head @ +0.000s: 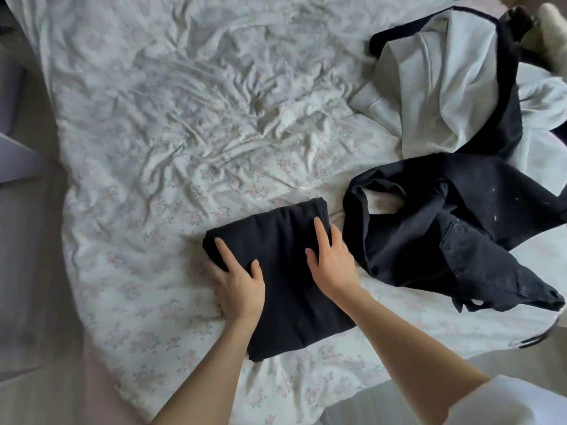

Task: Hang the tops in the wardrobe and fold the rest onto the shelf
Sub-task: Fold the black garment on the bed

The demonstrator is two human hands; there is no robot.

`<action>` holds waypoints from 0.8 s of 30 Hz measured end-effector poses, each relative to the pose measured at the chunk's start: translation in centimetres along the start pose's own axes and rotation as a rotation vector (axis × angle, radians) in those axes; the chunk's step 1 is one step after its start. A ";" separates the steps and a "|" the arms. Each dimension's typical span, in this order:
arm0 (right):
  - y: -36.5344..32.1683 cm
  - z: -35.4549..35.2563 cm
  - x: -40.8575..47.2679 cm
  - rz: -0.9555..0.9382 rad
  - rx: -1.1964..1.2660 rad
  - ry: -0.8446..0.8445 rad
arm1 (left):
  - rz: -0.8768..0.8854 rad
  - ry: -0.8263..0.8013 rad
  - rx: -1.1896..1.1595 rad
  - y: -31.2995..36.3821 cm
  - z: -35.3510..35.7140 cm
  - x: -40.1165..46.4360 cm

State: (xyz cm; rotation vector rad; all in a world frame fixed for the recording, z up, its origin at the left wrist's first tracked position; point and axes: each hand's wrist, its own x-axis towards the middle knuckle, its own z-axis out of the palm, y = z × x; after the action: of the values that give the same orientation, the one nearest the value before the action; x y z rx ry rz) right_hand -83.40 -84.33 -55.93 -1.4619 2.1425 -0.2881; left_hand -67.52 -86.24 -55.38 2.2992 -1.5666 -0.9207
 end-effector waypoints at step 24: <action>2.3 1.7 1.8 -0.138 0.045 -0.073 | 0.137 0.007 -0.015 -2.8 1.8 1.0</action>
State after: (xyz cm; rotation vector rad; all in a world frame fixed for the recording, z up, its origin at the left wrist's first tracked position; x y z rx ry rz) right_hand -84.86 -84.88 -58.97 -1.5729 1.9692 -0.3256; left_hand -66.23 -85.71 -58.57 2.1519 -1.6845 -0.8858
